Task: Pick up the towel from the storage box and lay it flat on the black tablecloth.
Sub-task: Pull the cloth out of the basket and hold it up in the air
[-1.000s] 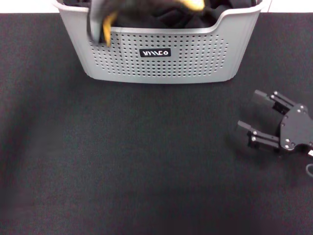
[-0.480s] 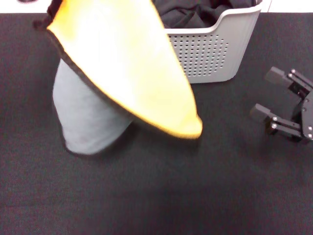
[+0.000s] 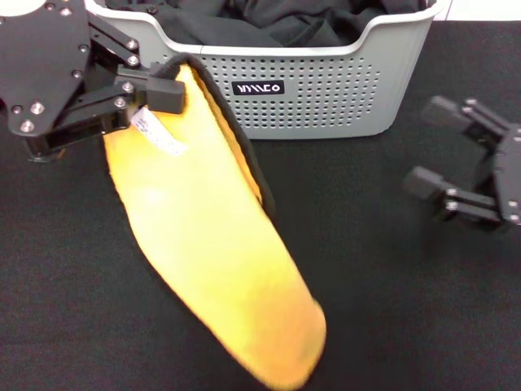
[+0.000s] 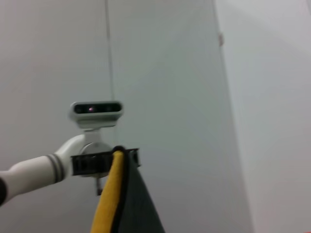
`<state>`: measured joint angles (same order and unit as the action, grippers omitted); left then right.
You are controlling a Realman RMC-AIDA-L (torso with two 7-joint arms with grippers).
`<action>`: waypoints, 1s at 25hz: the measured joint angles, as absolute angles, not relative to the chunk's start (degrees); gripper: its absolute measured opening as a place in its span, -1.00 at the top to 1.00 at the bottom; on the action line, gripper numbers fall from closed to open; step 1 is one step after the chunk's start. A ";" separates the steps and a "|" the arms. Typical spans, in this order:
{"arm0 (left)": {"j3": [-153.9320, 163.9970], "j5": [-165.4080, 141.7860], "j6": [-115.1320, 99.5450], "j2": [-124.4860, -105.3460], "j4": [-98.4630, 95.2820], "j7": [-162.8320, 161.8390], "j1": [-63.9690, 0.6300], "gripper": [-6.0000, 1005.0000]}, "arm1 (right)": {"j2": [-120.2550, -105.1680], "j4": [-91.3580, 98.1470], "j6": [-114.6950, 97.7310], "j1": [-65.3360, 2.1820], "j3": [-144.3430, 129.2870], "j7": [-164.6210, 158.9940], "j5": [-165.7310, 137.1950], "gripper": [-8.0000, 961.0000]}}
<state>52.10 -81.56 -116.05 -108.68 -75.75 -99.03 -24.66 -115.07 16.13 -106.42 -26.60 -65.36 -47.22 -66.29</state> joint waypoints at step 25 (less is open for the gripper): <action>48.48 -81.56 -115.54 -112.90 -72.40 -98.55 -28.39 0.97 | -116.20 23.51 -88.49 -31.81 -104.61 -34.00 -38.87 -0.54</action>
<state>48.48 -81.56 -115.54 -112.90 -72.40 -98.55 -28.39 -116.20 23.51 -88.49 -31.81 -104.61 -34.00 -38.87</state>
